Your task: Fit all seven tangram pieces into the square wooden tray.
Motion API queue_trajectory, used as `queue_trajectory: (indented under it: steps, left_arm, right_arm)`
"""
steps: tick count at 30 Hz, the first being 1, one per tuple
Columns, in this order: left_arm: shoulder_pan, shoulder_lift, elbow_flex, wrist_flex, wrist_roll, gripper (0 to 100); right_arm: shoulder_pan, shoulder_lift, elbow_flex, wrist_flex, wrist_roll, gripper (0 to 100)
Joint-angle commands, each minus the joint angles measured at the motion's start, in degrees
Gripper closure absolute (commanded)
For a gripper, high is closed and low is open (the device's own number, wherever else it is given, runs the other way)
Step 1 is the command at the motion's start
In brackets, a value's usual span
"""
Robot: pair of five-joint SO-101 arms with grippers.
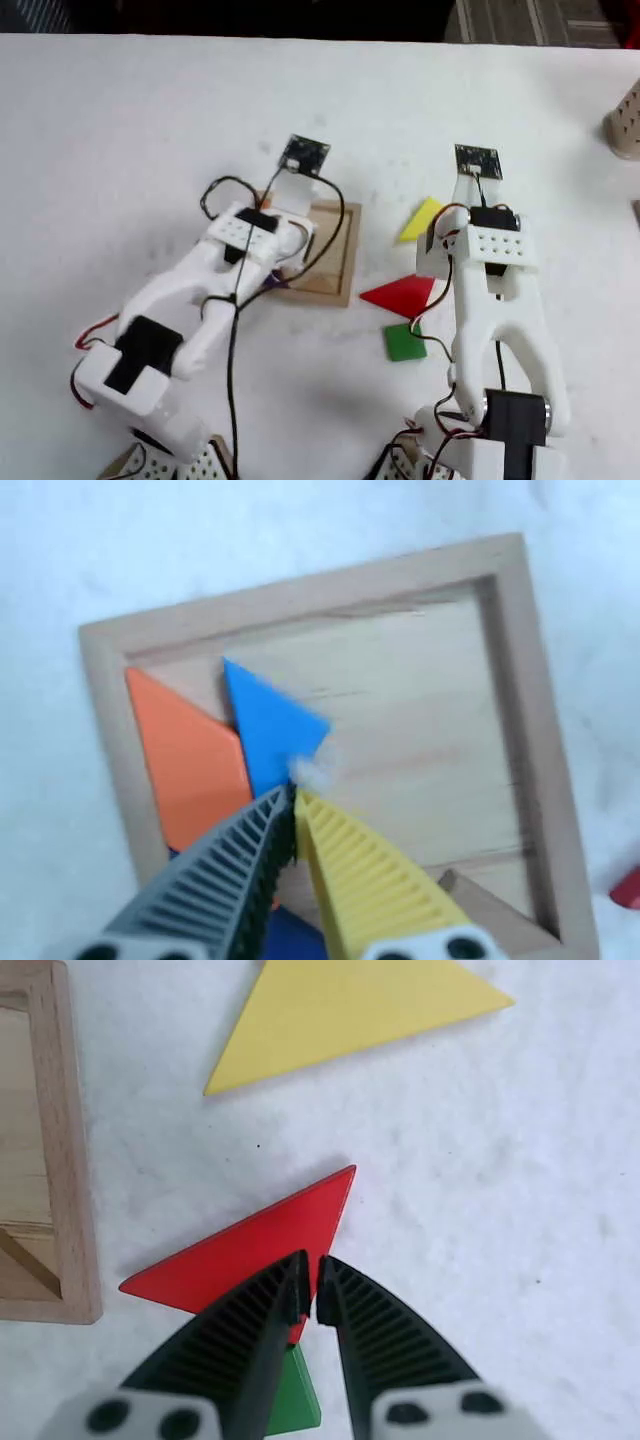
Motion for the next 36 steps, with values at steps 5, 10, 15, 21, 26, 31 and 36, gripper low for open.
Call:
queue_trajectory:
  steps: [5, 10, 15, 21, 26, 31, 36]
  left_arm:
    - [-1.4, 0.7, -3.1, -1.1, -0.4, 98]
    - [-1.4, -2.6, -2.5, 1.2, -0.4, 98]
    - [-0.9, -5.6, -2.5, 4.6, -0.4, 98]
    - [-1.4, -9.5, -2.5, 8.9, -0.4, 98]
    - [-2.8, -13.5, -2.5, 12.5, -1.2, 98]
    - [-10.9, -13.6, -1.9, 8.7, -14.9, 98]
    - [-16.6, -13.6, -0.6, 2.3, -18.7, 98]
  right_arm:
    - [-0.5, -2.5, -0.2, -0.7, 0.7, 98.1]
    - [-0.5, -2.5, -0.2, -0.7, 0.7, 98.1]
    - [-0.5, -2.5, -0.2, -0.7, 0.7, 98.1]
    - [-1.0, -3.0, -0.4, -0.3, 0.8, 98.1]
    - [-3.4, -4.3, -1.6, 8.6, 8.4, 98.1]
    - [-6.5, -12.1, 3.8, 11.3, 8.3, 98.0]
    - [-7.1, -18.8, 10.2, 8.6, 8.4, 87.8]
